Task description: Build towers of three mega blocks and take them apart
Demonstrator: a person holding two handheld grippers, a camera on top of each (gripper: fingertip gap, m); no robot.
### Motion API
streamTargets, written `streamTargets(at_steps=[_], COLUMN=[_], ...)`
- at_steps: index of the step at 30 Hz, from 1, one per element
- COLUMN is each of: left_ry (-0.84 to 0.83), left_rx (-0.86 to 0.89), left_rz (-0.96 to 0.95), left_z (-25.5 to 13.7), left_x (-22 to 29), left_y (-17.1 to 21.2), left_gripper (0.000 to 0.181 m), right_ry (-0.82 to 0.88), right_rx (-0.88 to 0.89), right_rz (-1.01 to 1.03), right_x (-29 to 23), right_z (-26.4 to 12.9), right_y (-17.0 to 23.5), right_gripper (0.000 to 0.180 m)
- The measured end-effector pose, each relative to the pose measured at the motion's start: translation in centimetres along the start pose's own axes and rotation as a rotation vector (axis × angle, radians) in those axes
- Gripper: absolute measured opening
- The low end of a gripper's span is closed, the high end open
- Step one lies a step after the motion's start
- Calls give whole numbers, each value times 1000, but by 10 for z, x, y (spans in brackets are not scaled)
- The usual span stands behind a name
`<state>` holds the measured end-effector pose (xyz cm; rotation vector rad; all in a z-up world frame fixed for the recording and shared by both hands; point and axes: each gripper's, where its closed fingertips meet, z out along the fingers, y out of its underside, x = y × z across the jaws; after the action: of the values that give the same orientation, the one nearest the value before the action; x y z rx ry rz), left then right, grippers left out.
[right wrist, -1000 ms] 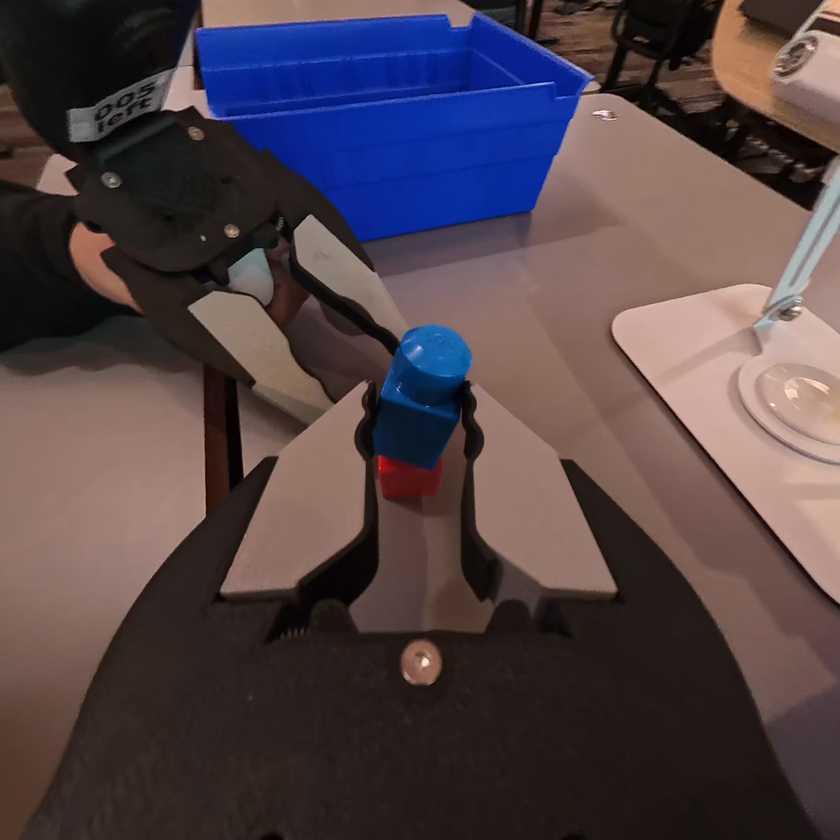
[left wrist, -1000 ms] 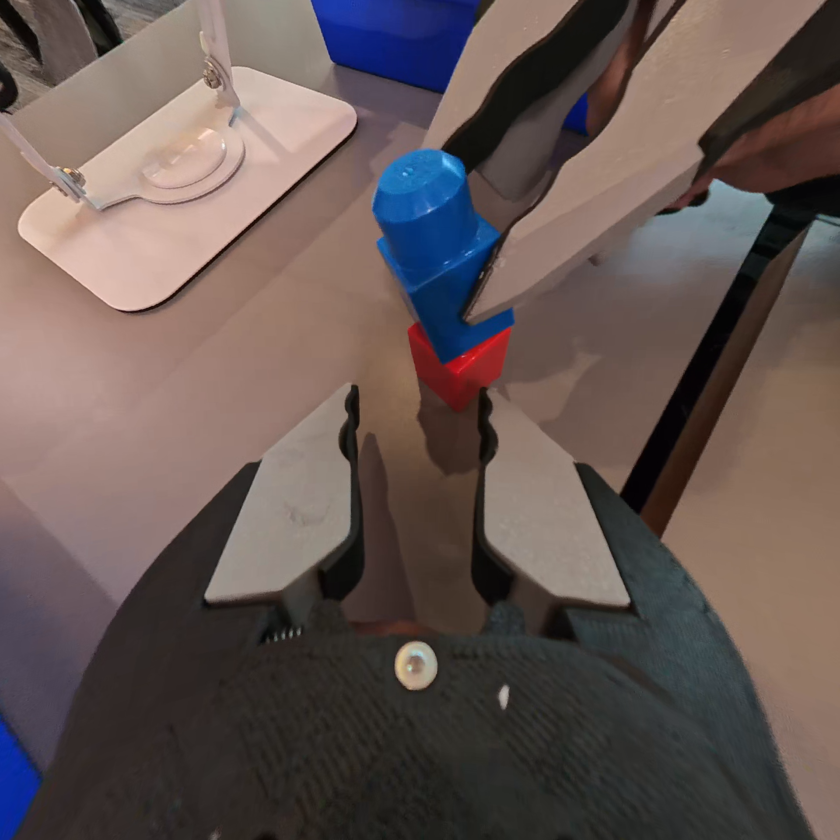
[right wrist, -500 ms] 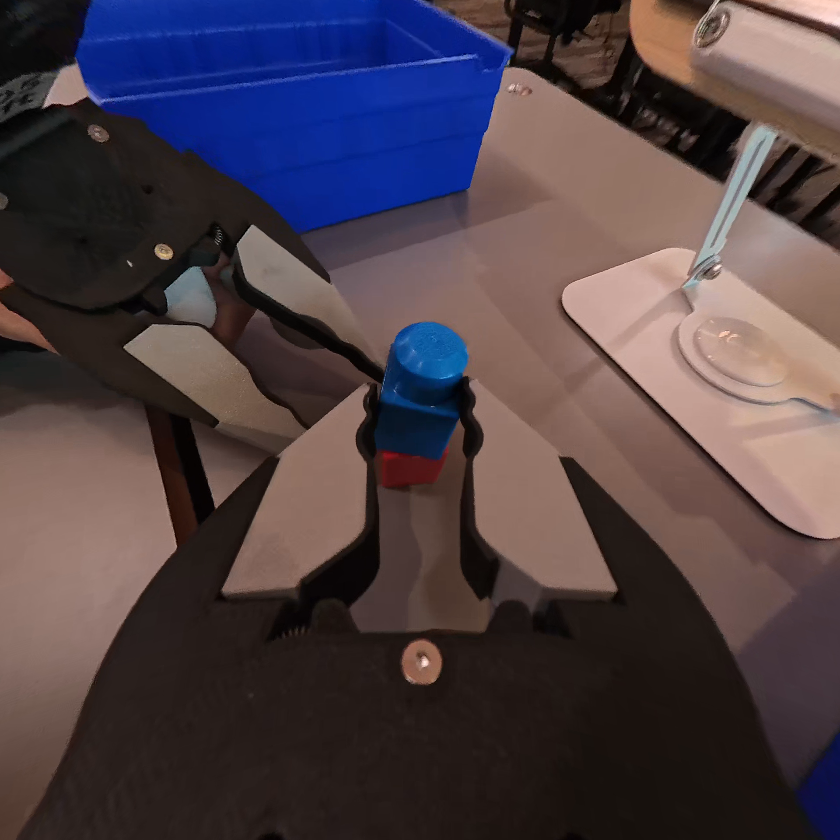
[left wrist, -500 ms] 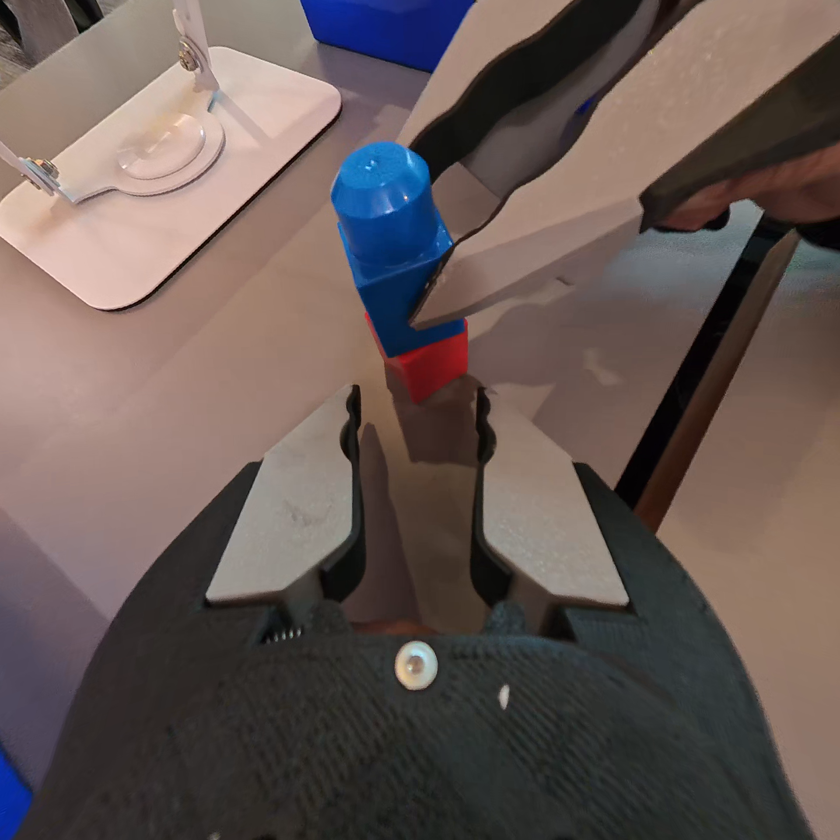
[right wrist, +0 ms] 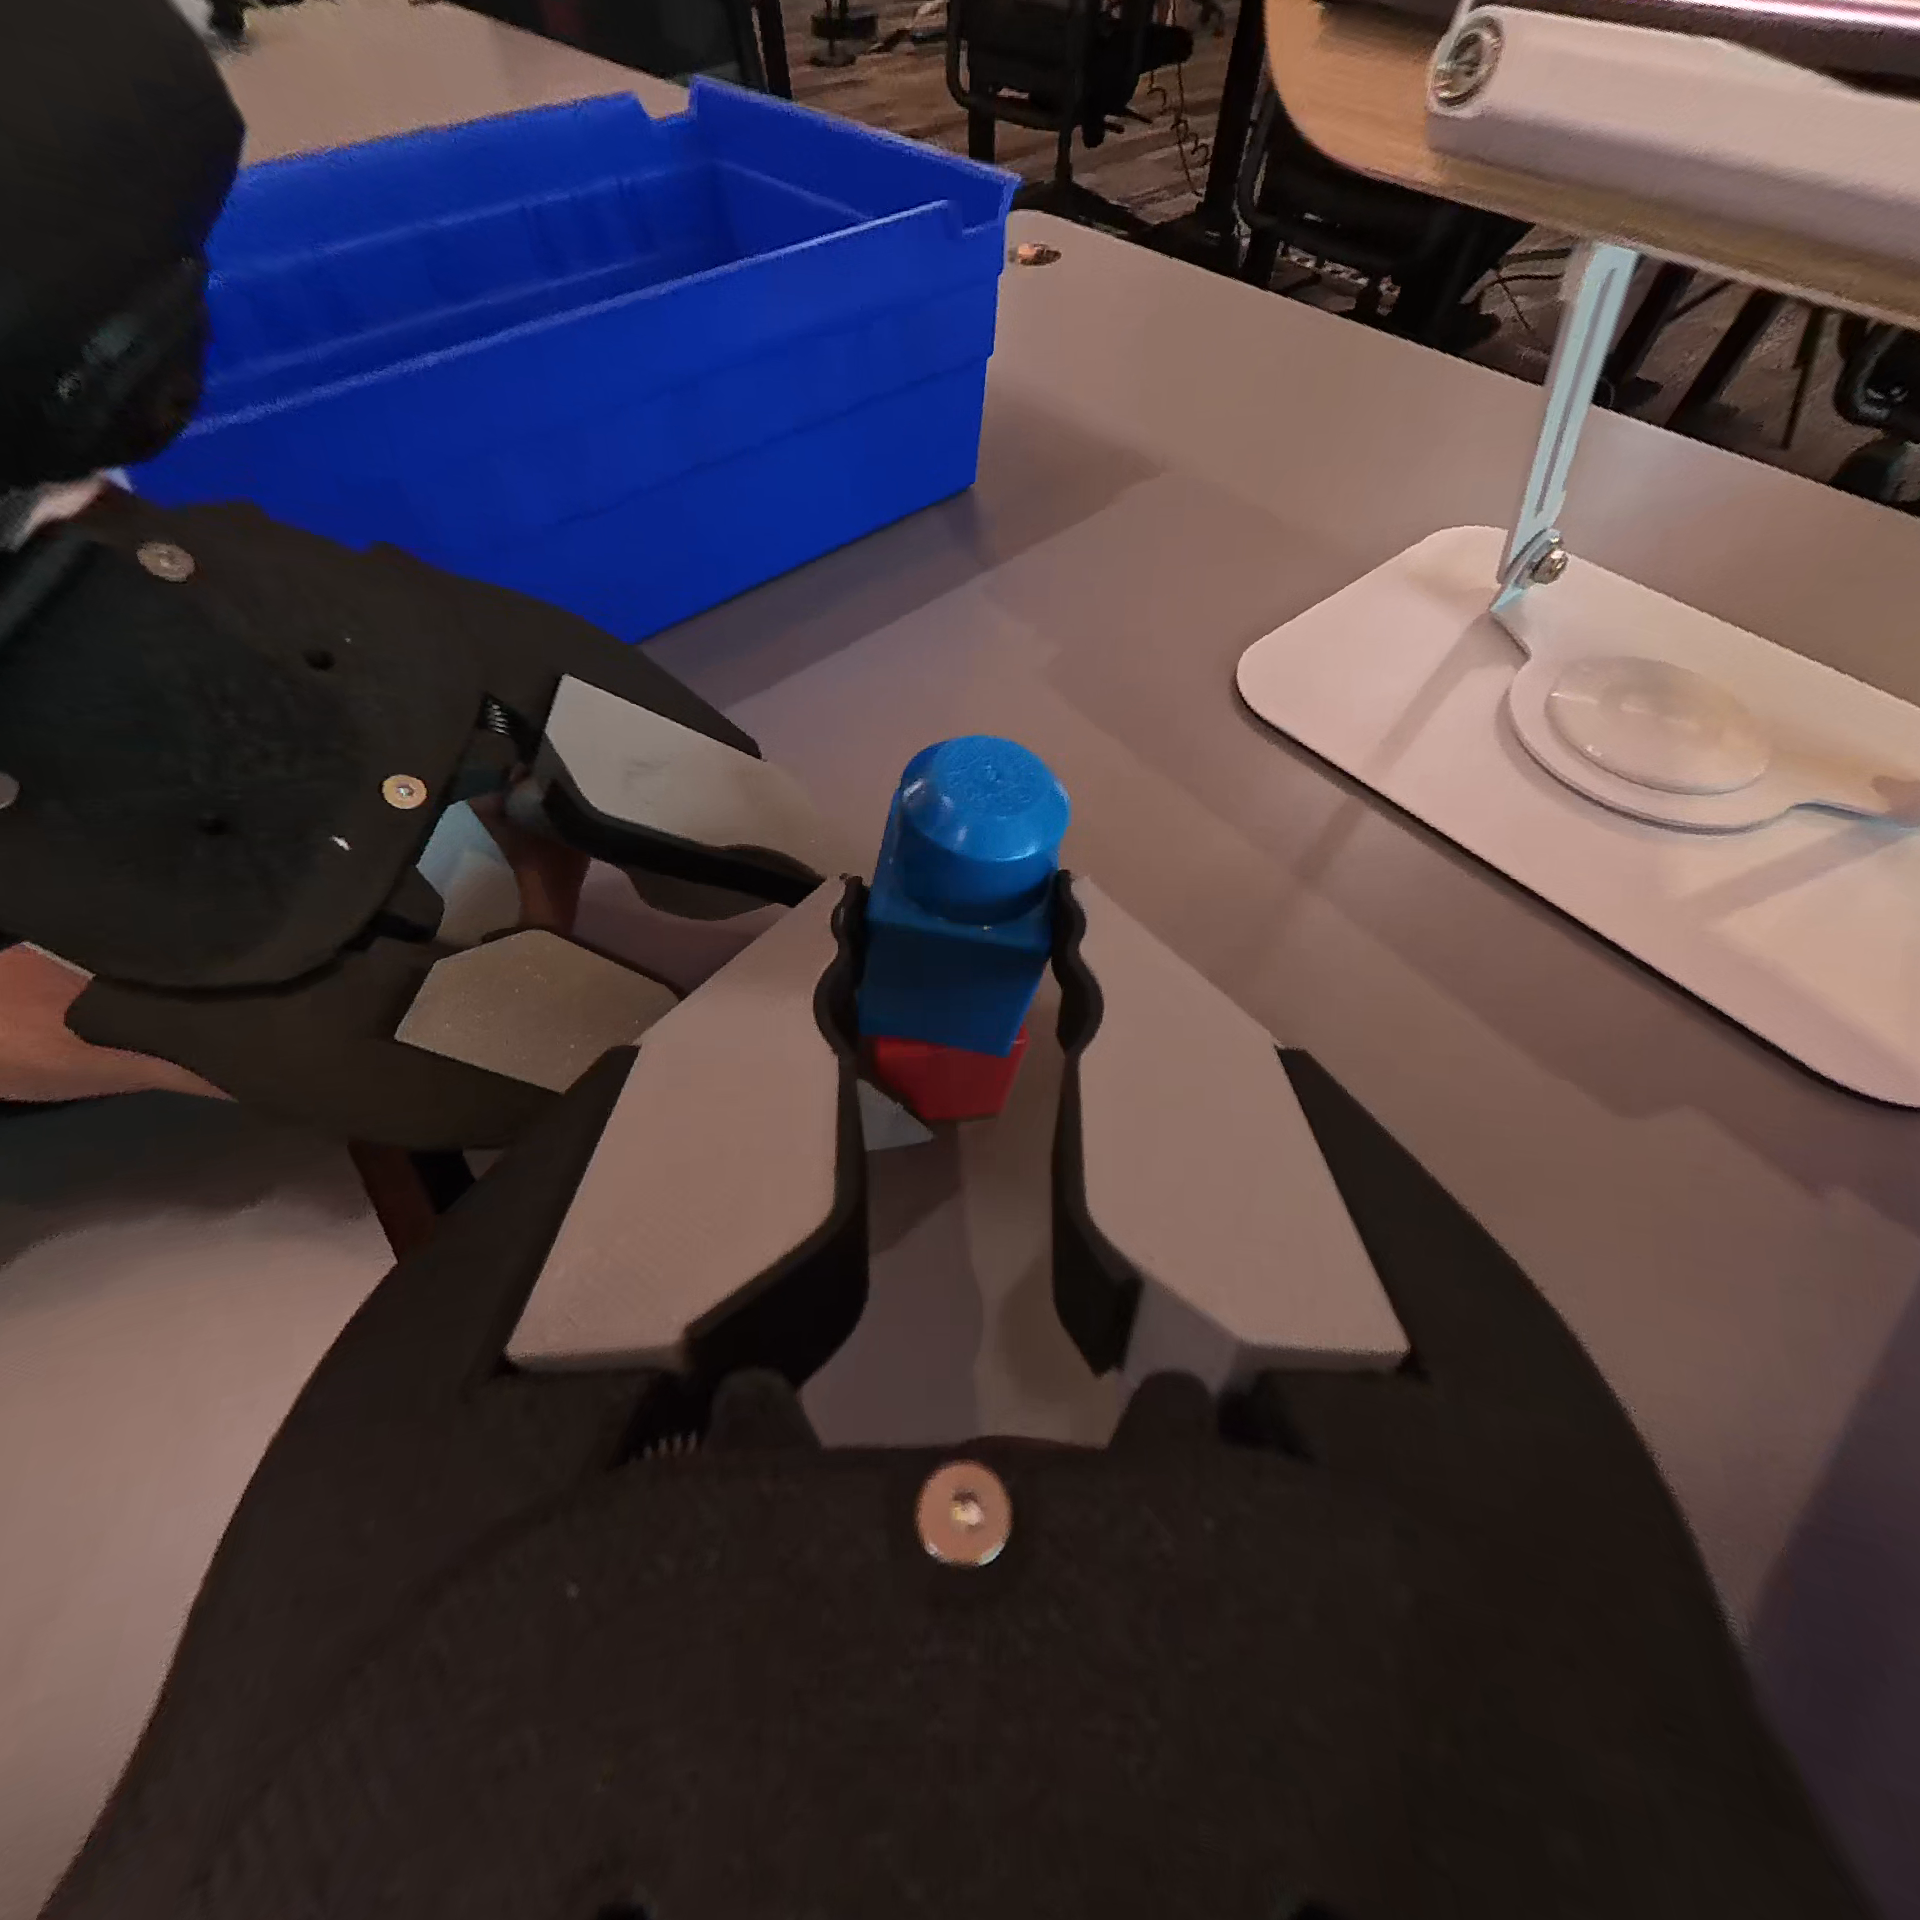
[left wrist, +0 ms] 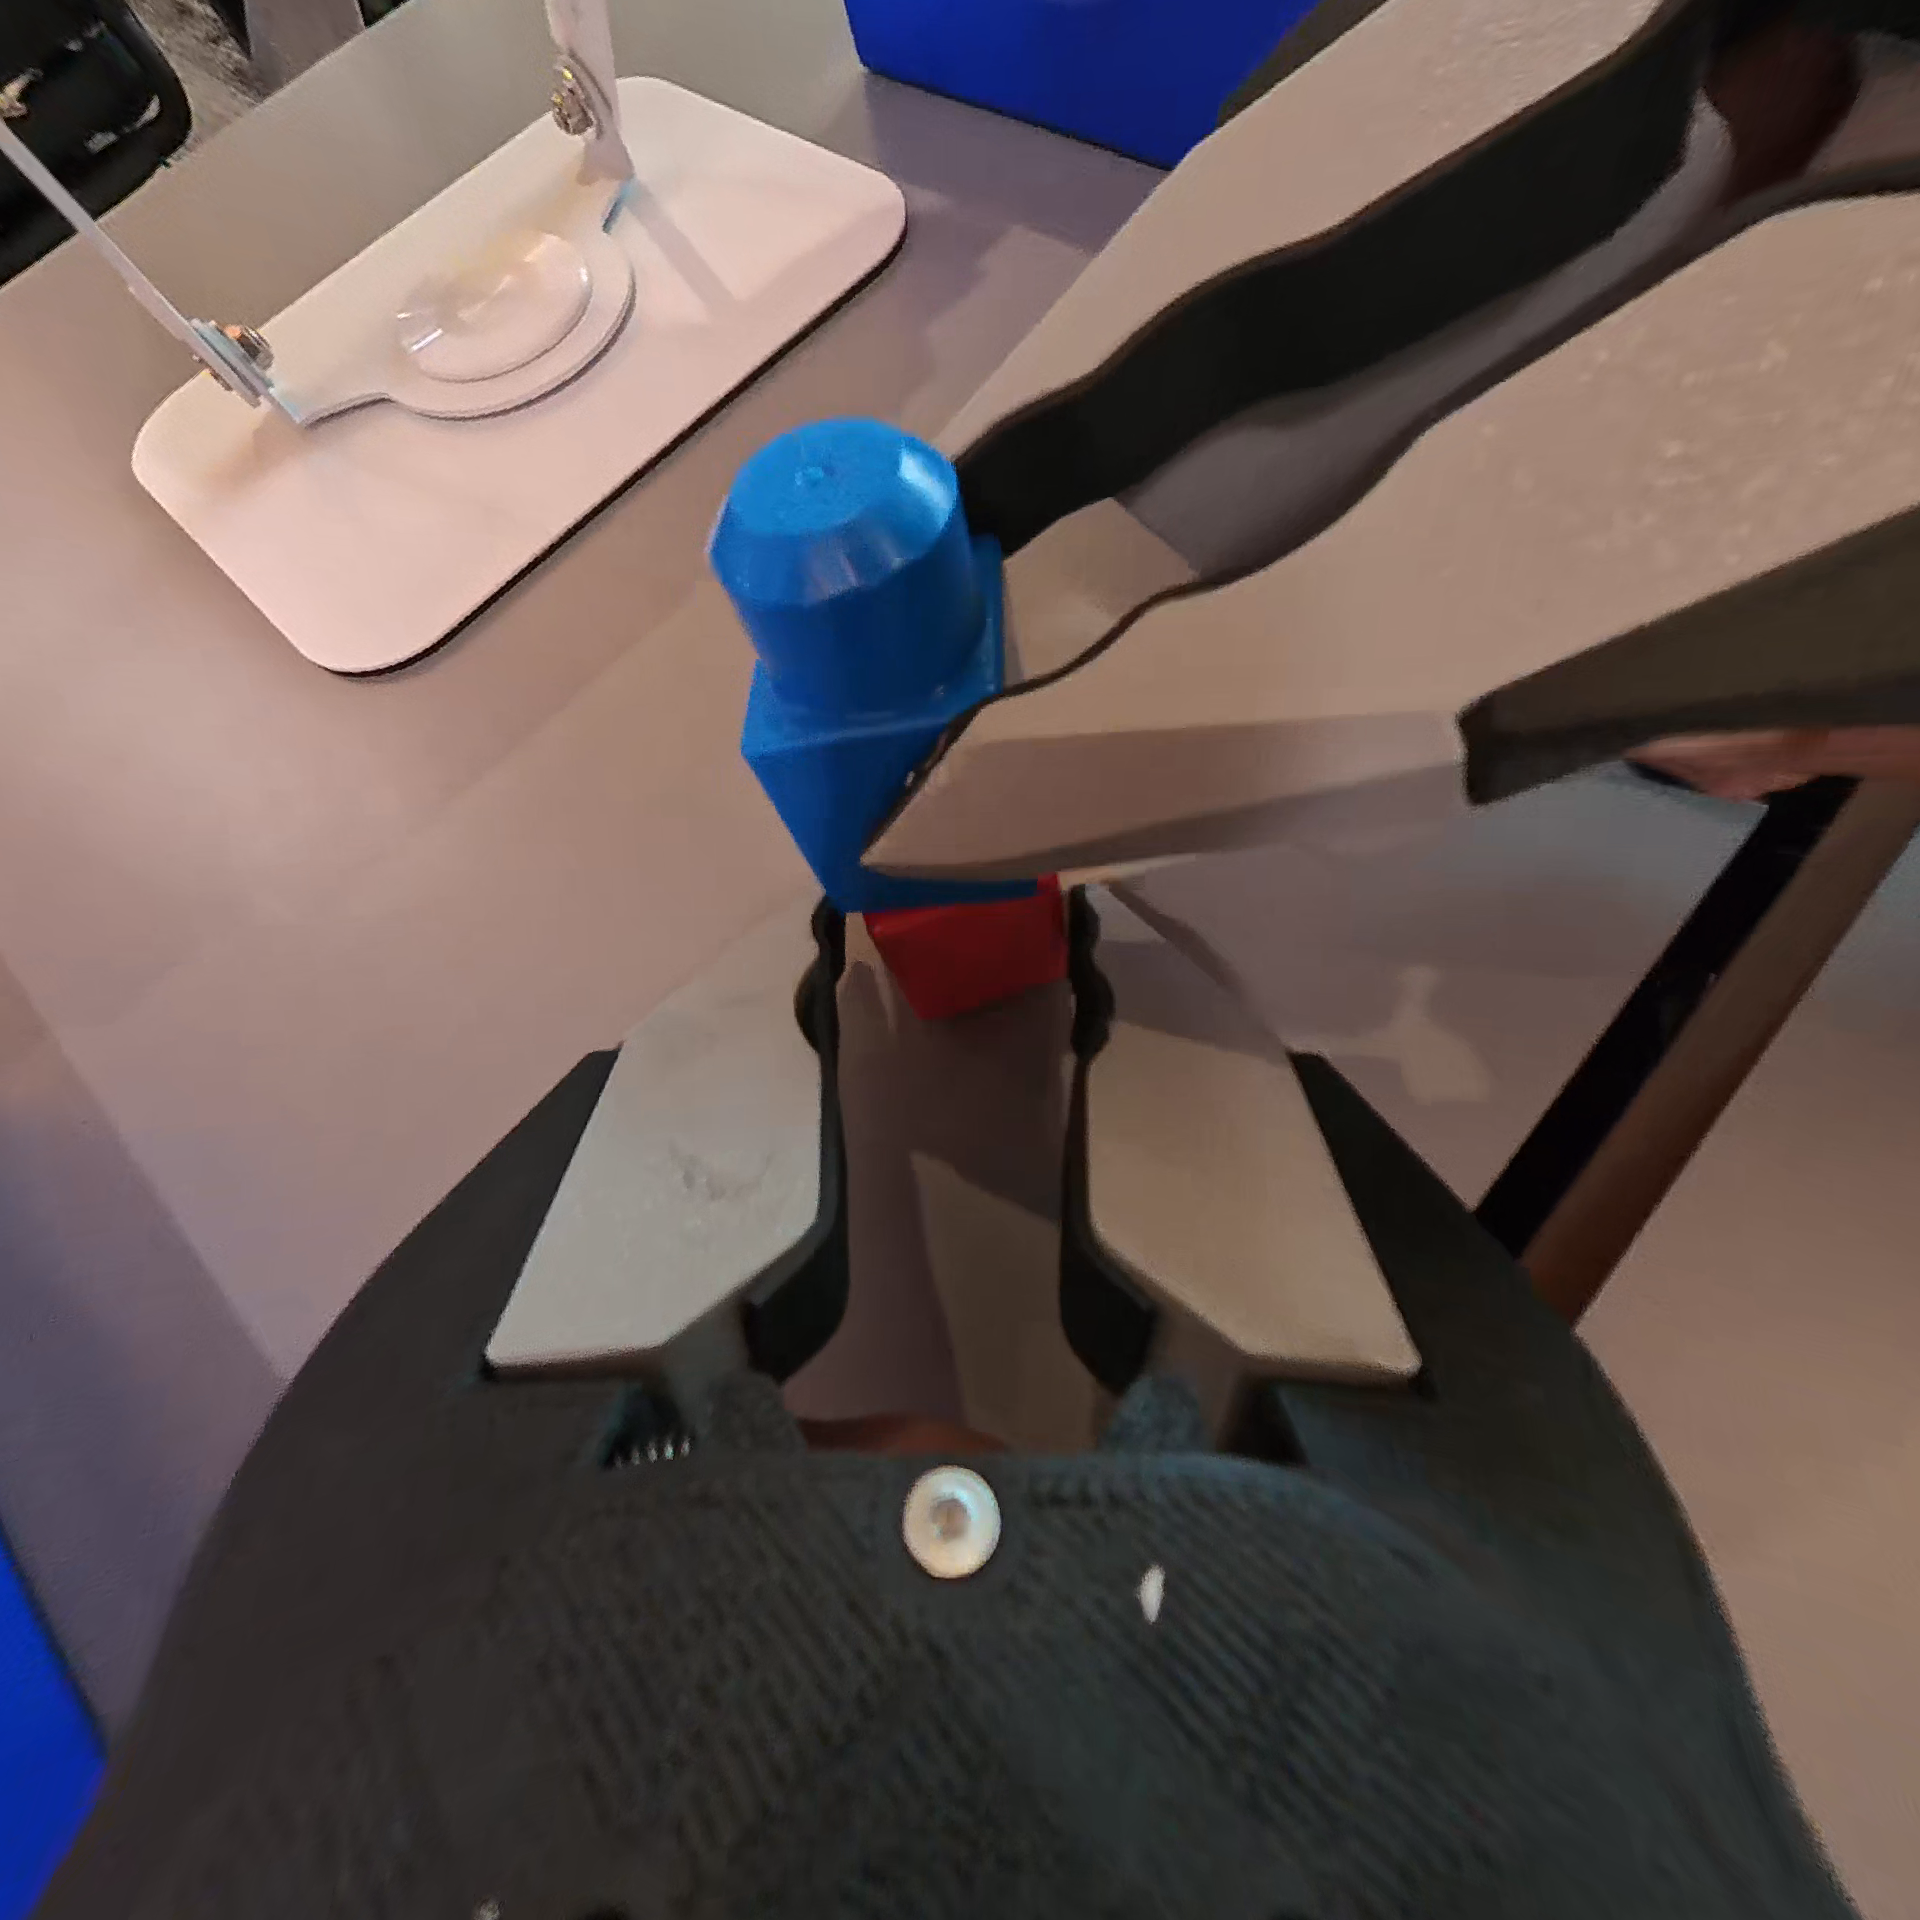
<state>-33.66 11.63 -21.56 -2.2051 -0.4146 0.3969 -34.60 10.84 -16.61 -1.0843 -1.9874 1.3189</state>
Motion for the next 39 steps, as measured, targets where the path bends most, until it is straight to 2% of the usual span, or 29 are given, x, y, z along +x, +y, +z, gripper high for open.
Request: streamTargets(at_steps=[9,14,21,26,30,39], left_ry=[25,77,279,210,179,132], left_rx=[28,20,22,20,-18,-17], left_rz=[-27,-43,-135,-123,-112,-97], left_z=[-2,-3,-12,-9,-5,-3], left_x=[2,7,25,16,14,10], left_y=[-4,-2,-1,0,6,6], left_gripper=[41,40,39,35,34,34], right_ry=[-134,-180,-319,-259,-188,-175], right_rx=[74,71,33,22,-9,-17], right_rz=[244,177,138,180,111,159], right_x=[-4,-10,-18,-12,-15,-12], right_z=[-7,-8,-15,-12,-7,-6], right_y=[-8,-7,-3,1,4,6], right_gripper=[33,33,33,33,33,33])
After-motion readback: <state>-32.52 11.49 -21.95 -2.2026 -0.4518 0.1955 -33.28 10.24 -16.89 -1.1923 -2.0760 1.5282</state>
